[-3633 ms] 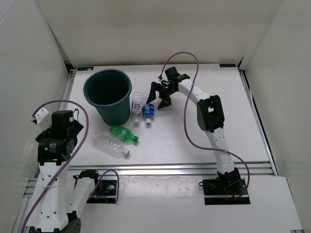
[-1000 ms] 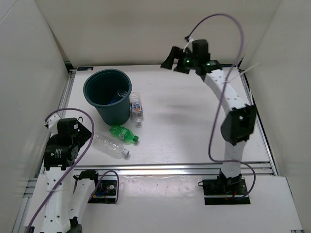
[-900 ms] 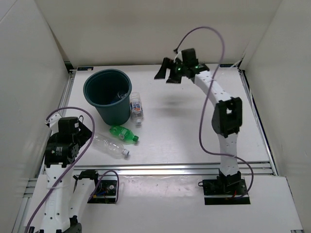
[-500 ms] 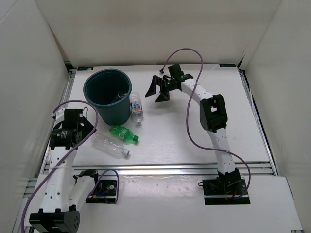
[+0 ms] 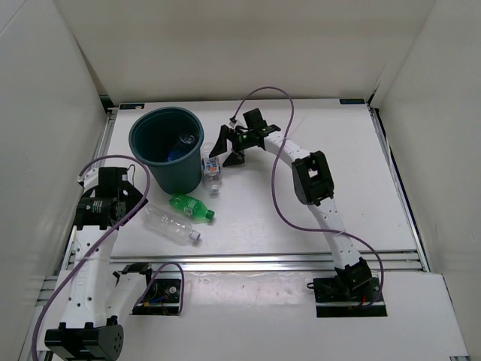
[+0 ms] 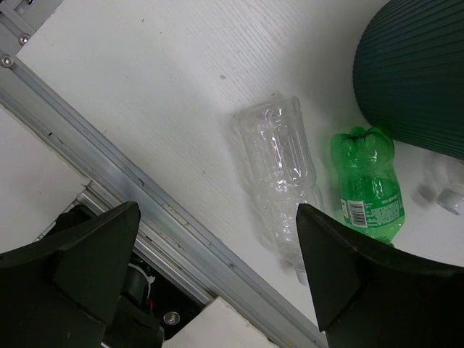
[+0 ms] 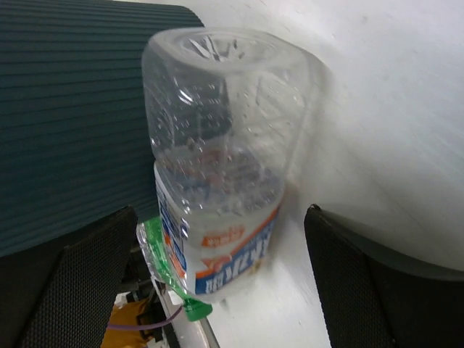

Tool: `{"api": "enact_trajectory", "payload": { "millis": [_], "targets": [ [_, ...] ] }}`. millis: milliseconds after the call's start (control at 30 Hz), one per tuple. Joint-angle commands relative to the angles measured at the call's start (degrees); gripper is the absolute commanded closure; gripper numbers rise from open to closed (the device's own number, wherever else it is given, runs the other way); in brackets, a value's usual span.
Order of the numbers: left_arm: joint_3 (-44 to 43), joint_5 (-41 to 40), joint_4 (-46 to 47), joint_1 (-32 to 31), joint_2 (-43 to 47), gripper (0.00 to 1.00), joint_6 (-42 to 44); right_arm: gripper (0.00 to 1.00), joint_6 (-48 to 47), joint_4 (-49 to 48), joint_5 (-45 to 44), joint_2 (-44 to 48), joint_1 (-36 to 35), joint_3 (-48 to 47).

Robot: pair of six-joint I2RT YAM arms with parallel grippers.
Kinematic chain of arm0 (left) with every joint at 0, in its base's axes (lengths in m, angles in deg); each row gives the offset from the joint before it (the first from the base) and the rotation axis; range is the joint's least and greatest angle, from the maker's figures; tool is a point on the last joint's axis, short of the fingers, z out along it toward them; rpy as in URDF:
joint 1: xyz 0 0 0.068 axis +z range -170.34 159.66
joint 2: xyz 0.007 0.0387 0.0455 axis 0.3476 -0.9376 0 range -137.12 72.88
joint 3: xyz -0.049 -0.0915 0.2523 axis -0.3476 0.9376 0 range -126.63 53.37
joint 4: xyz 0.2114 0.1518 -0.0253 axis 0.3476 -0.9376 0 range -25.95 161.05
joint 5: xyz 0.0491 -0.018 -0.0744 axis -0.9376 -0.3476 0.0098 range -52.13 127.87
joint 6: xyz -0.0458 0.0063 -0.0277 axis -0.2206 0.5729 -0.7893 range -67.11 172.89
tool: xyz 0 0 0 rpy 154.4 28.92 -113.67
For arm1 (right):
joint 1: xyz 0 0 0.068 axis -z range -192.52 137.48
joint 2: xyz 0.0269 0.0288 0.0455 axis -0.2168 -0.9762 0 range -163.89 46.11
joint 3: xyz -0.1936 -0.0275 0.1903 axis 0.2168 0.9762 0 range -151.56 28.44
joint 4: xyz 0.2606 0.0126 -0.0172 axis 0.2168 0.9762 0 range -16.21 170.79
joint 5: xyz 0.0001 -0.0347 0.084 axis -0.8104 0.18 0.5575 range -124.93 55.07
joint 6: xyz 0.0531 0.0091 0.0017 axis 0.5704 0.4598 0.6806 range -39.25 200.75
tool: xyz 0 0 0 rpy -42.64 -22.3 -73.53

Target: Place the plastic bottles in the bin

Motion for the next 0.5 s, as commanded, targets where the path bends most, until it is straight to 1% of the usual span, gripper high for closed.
{"api": "enact_trajectory", "payload": {
  "millis": [0,167,233,333,367,467],
  "targets": [
    [-2.1,-1.6,-2.3,0.2,0.2,0.00,-1.7,0.00,2.8,-4.1,2.0,-2.5,-0.4,-3.3],
    [-2.6,-1.6,-4.1,0.2,0.2,0.00,-2.2,0.00,5.4,-5.5,2.5,-5.6,-1.5,-5.2],
    [-2.6,-2.2,-4.7,0.2,0.2,0.00,-2.2,0.04,5.4,-5.5,2.5,-6.1,-1.5,-5.3],
    [-3.2,-2.2,-5.3,0.2,0.2,0.00,-2.7,0.19,5.4,-5.5,3.8,-6.1,-1.5,-4.0],
    [-3.2,-2.2,-5.3,0.2,0.2,0.00,-3.3,0.29,5.4,-5.5,3.8,-6.1,-1.5,-3.3],
    [-3.2,-2.2,-5.3,0.2,0.2,0.00,-3.8,0.45,5.4,-5.5,5.2,-6.6,-1.5,-3.3]
  ]
}}
